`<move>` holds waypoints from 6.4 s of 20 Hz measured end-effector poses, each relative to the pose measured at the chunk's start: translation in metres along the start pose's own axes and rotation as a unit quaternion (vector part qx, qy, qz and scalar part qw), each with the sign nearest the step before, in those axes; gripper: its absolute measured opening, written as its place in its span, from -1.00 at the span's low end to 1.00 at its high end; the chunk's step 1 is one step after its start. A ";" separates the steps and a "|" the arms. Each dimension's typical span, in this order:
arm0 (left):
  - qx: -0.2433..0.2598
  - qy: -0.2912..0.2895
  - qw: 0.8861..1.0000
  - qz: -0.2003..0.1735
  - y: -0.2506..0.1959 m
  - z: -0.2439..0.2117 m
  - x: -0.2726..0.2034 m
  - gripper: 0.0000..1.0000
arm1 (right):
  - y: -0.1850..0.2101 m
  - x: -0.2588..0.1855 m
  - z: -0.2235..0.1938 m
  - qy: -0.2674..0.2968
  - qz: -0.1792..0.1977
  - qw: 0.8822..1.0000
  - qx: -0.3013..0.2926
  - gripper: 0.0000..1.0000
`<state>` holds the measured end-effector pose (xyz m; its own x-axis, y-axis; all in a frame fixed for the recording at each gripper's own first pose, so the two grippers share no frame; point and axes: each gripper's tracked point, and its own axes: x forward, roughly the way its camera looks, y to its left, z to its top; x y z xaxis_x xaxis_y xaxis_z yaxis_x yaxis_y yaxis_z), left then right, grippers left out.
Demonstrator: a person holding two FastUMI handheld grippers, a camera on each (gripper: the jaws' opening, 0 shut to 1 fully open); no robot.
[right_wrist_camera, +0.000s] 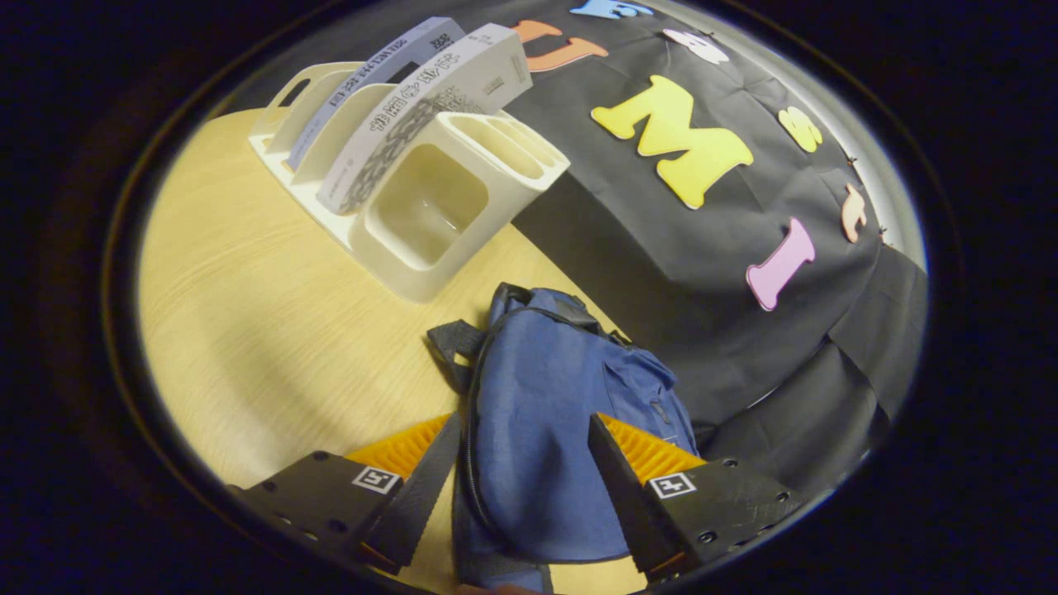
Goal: Open the schoolbag, grab two books from the bookshelf and put them into the schoolbag.
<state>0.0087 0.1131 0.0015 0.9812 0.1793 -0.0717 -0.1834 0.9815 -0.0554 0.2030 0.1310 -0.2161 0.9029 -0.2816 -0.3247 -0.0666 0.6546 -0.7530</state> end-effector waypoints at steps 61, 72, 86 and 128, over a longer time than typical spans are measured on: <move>0.018 0.055 0.996 -0.061 -0.073 0.063 0.181 0.94 | -0.288 0.039 0.034 -0.090 0.170 0.931 0.312 -1.00; 0.022 0.277 0.954 -0.114 -0.092 0.062 0.292 0.92 | -0.307 0.053 0.024 -0.106 0.175 0.923 0.326 -1.00; 0.081 0.331 0.938 -0.060 -0.054 0.064 0.316 0.81 | -0.296 0.054 0.013 -0.104 0.186 0.924 0.318 -1.00; 0.028 0.393 0.917 -0.057 -0.052 0.032 0.151 -0.10 | -0.277 0.085 -0.009 -0.045 0.178 0.921 0.343 -0.99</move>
<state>0.1678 0.0917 0.0255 0.6436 -0.0075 -0.7653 -0.0573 0.9967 -0.0579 0.2940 -0.0807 -0.0403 0.9092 0.0757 -0.4095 -0.1090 0.9923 -0.0585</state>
